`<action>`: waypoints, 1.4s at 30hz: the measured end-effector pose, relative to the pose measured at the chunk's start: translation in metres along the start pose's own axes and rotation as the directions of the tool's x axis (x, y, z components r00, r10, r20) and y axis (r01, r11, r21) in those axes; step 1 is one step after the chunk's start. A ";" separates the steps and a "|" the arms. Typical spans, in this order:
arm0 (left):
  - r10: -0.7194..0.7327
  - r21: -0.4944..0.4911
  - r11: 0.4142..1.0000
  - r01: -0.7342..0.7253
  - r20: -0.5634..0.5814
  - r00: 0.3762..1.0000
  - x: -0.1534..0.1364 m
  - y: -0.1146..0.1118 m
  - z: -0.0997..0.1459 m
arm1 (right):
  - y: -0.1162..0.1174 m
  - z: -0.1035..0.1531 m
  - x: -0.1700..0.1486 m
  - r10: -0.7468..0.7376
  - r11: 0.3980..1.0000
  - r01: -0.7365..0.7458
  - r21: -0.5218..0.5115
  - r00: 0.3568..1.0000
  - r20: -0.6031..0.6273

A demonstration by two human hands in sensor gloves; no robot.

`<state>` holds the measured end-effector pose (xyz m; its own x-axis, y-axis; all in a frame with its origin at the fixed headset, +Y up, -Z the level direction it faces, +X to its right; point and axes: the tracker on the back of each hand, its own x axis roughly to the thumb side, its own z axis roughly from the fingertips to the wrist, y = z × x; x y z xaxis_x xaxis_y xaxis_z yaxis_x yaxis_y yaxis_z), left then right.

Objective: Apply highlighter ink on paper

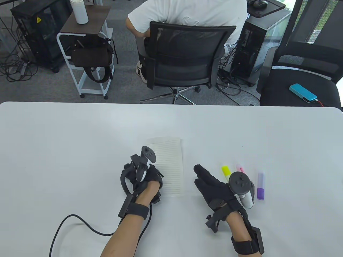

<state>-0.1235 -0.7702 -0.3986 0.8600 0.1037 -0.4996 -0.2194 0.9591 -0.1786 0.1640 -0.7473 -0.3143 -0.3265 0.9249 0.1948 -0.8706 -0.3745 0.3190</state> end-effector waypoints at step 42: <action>0.638 -0.269 0.667 -0.695 0.688 0.346 -0.093 0.047 0.069 | -0.085 0.032 0.000 0.325 0.839 -0.379 -0.390 0.925 -0.199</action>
<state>-0.1818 -0.7164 -0.3017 0.4745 0.8291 0.2958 -0.8679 0.4967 0.0001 0.2498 -0.7179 -0.3118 -0.6581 0.7464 0.0989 -0.7504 -0.6393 -0.1678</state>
